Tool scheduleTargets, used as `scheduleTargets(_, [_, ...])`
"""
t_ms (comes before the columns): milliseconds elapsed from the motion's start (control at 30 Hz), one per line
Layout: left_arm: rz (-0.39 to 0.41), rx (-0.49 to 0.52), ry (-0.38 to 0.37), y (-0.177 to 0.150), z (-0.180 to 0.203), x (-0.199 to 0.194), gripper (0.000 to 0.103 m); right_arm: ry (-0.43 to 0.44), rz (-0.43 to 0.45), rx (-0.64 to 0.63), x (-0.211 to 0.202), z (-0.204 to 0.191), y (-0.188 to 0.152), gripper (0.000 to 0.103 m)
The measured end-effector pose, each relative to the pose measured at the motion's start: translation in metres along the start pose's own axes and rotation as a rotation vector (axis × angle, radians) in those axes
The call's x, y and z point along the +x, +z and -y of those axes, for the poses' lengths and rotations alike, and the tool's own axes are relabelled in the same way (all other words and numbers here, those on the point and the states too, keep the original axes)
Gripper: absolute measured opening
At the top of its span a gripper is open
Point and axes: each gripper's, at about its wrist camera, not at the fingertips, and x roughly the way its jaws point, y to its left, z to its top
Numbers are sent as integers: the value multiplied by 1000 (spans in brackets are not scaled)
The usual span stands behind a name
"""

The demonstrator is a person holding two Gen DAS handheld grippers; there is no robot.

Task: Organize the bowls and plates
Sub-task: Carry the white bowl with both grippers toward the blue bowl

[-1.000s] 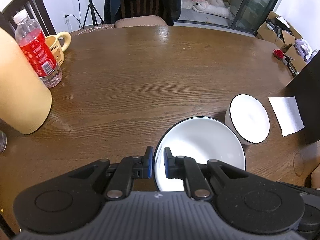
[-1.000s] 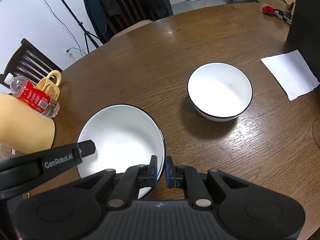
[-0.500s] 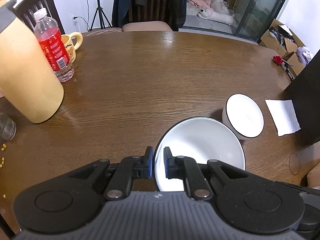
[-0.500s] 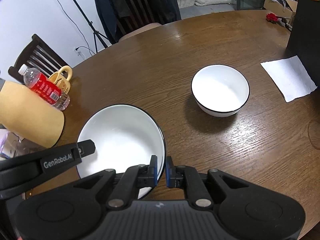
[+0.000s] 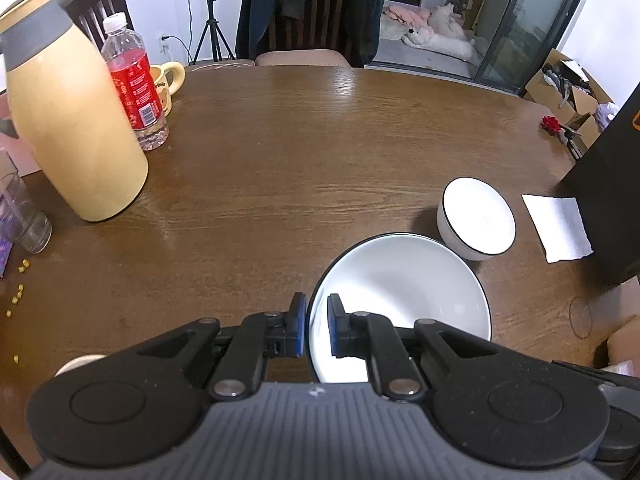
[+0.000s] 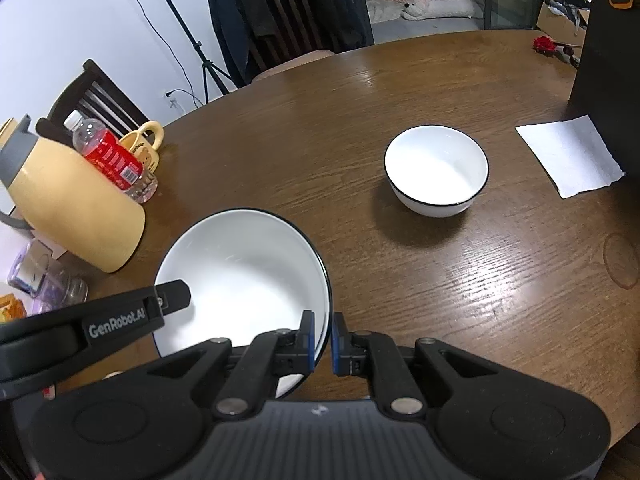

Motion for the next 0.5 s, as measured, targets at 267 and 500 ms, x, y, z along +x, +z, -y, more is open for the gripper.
scheduleTargets(267, [18, -10, 2, -21, 4, -21, 12, 5, 11, -14, -20, 2, -20, 8])
scheduleTargets(500, [31, -12, 4, -40, 9, -37, 12, 9, 19, -18, -37, 7, -37, 8])
